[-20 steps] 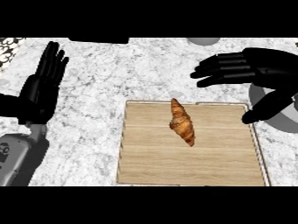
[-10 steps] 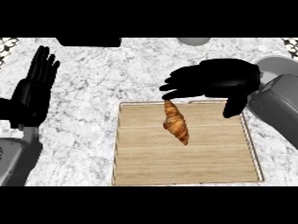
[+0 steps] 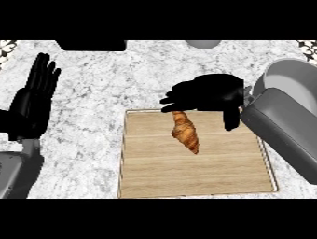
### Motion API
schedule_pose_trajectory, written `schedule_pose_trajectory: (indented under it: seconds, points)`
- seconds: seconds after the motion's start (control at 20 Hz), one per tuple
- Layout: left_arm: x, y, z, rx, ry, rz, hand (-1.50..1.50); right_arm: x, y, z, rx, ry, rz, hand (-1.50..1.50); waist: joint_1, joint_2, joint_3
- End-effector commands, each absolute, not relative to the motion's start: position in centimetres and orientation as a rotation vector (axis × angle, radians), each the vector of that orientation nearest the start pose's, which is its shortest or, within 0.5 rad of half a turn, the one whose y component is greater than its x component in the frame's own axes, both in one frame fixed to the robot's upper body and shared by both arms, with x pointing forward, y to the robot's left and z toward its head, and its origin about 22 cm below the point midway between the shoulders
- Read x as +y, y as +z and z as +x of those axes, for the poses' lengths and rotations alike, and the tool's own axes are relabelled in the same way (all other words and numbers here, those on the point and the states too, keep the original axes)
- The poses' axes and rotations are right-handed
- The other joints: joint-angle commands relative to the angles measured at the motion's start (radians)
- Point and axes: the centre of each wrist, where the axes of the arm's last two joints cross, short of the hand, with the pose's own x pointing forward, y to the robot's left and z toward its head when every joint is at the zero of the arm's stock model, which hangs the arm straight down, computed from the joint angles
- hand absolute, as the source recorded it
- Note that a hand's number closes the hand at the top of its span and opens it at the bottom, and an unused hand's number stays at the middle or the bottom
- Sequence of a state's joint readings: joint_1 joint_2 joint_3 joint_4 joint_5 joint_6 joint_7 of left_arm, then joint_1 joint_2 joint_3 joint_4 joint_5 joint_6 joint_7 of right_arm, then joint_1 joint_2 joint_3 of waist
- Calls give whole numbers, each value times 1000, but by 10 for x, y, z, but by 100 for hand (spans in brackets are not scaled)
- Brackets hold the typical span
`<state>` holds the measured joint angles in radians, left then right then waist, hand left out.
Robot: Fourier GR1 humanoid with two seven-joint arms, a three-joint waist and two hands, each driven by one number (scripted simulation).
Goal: Pick the croissant from the tray and place it in the pot
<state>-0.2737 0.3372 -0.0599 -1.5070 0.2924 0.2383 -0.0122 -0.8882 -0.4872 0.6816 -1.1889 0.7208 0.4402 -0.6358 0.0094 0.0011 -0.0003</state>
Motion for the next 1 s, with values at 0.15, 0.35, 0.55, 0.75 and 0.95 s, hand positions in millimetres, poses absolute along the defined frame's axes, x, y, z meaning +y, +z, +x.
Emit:
schedule_pose_trajectory:
  seconds: [0.15, 0.35, 0.55, 0.75, 0.95]
  points:
    - [269, 78, 304, -1759, 42, 79, 0, -143, 111, 357, 1953, -2831, -18, -150, -10, -2, 0]
    - [273, 81, 314, -1768, 60, 103, 0, -137, 96, 369, 1989, -2795, -48, -150, -5, 0, 0]
    - [272, 72, 299, -1770, 31, 109, 0, -136, 71, 368, 1979, -2790, -39, -150, 0, 1, 0]
    - [267, 85, 301, -1755, 52, 130, 0, -142, 78, 352, 1937, -2827, 131, -150, -8, -2, 0]
    - [271, 82, 314, -1769, 39, 113, 0, -118, 53, 362, 1953, -2820, 190, -150, -4, 1, 0]
